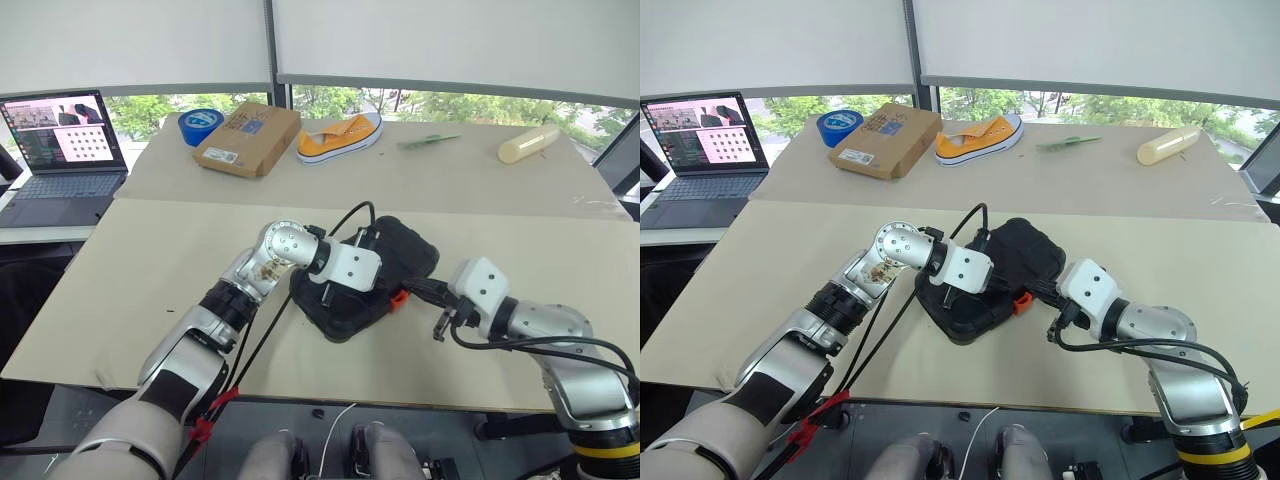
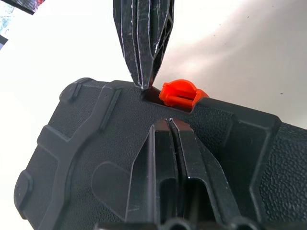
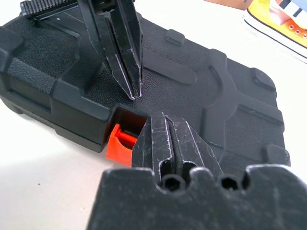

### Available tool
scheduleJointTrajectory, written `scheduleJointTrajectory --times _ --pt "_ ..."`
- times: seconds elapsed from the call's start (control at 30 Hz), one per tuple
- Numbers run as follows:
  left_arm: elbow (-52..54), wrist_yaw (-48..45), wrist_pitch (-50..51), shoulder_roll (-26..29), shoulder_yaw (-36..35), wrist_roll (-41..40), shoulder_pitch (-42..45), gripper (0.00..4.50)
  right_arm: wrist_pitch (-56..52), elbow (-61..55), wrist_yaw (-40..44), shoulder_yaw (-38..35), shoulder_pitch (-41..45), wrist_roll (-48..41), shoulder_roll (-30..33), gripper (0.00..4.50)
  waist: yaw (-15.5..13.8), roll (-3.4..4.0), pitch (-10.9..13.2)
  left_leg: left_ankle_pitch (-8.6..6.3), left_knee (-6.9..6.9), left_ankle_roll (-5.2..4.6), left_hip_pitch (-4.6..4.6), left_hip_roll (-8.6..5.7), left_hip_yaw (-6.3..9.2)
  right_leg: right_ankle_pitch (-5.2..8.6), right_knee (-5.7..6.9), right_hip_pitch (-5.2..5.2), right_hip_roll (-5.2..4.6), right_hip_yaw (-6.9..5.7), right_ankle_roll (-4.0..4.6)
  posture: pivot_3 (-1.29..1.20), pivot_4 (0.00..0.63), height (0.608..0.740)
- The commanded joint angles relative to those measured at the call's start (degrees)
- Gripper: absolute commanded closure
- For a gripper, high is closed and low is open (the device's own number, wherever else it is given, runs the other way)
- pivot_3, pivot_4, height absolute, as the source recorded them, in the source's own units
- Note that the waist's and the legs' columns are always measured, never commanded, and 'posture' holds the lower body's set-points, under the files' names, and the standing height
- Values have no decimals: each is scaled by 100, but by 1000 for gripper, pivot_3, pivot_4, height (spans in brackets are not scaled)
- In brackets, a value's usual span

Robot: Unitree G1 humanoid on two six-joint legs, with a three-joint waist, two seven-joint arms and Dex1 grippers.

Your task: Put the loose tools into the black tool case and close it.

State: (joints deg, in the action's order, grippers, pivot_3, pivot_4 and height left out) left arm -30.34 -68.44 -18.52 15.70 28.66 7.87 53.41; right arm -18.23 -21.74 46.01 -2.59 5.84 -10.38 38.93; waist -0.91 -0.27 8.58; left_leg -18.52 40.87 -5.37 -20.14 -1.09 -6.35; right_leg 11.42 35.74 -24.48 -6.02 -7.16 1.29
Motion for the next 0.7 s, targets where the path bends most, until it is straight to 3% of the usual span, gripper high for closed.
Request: scheduleJointTrajectory --times 0.03,0.1,0.2,0.43,0.53,0.57,0.7 --pt "-403 -33 172 171 212 344 -304 4394 97 -50 172 -197 7 -178 183 4500 1 2 -1 0 0 -1 0 0 0 0 0 0 0 0 -1 0 150 731" --pt "-238 -136 656 274 -66 43 -334 4394 -134 -133 451 -507 -87 -585 347 4500 5 3 -2 -1 0 -2 0 0 0 1 0 0 -1 0 -1 0 150 731" --pt "407 -557 1764 770 -707 -693 -536 3713 -528 -178 1186 -1086 -276 -1415 815 3729 42 4 3 -2 -1 -4 -3 1 0 1 -1 -4 0 0 -2 0 150 731" --pt "2991 -1513 4380 2894 -2070 -2507 -1931 1316 -1202 201 2678 -2025 -684 -2604 1941 1364 129 -1 23 4 -17 9 -14 13 2 -11 2 -31 12 -2 36 0 150 731" --pt "3699 -1635 5012 3723 -2642 -2990 -2590 190 -1335 471 2894 -2215 -626 -2828 2148 278 87 -12 52 2 -15 5 -34 3 2 -10 -1 -47 1 0 35 0 150 731" --pt "3861 -1540 5168 3935 -3002 -3127 -2868 0 -1387 593 2857 -2284 -511 -2905 2157 34 71 -16 56 1 -11 4 -49 0 3 -10 -2 -57 -4 0 35 0 150 731" --pt "4331 -1204 5580 4293 -4139 -3505 -3818 0 -1681 881 2666 -2432 -131 -3209 2118 34 -38 -10 74 -1 -3 3 -67 -11 4 -9 -10 -64 -19 -5 33 0 150 731"
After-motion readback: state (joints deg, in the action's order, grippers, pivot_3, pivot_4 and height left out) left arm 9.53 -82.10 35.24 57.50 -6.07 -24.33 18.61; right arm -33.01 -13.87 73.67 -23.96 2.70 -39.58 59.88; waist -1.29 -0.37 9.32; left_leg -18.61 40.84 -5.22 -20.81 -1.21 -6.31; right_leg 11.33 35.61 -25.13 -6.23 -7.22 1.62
